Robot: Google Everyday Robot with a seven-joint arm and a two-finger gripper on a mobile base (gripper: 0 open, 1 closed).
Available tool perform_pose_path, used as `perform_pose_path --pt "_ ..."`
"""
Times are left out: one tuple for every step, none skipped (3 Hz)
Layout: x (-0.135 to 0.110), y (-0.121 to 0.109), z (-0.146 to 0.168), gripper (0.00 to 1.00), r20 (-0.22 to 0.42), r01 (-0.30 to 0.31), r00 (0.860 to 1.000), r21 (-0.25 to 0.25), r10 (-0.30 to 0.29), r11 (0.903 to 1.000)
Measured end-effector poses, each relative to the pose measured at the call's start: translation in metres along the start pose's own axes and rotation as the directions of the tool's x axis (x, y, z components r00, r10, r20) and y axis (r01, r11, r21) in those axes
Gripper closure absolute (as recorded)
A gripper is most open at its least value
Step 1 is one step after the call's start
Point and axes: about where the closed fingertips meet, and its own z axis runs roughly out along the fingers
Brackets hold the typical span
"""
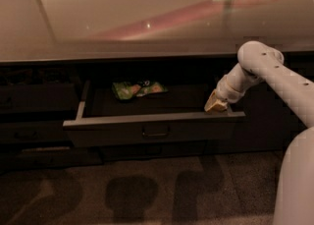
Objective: Open top drawer
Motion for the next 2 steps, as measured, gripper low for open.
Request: perform_pose_path --pt "0.000 0.000 0.000 1.00 0.000 0.000 1.000 0.000 0.000 1.0000" --pt "0.016 0.028 0.007 1.00 0.013 0.001 1.000 -0.009 -0.001 1.0000"
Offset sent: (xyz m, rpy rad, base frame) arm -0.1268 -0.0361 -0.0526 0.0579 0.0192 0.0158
